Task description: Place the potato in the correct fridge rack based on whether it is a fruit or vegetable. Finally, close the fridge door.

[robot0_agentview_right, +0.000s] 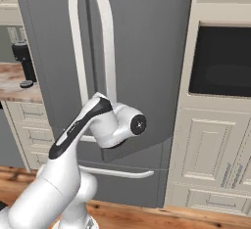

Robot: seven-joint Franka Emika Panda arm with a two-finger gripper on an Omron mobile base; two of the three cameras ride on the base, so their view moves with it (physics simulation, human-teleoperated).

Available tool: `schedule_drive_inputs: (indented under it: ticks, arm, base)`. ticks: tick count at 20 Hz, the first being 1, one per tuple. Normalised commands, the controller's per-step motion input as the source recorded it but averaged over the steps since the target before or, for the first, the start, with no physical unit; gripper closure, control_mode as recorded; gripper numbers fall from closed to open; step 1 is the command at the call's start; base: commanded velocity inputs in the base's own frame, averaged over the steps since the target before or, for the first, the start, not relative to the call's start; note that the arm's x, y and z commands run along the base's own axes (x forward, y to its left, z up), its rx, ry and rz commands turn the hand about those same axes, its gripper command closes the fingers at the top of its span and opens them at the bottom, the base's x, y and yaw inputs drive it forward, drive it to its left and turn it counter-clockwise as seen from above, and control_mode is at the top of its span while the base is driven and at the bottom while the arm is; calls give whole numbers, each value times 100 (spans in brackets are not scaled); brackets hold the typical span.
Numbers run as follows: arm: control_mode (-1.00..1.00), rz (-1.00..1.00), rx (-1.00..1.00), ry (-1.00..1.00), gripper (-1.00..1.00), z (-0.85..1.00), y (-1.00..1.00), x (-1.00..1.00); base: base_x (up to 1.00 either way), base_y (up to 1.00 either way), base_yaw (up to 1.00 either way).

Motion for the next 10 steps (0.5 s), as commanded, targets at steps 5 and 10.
schedule_drive_inputs:
  ticks: [5,10]
  arm:
    - [-100,-3,2,-5,-100,6,0,54]
    - [-100,-4,1,-6,-100,6,5,56]
  base:
    - [0,0,0]
    - [0,0,0]
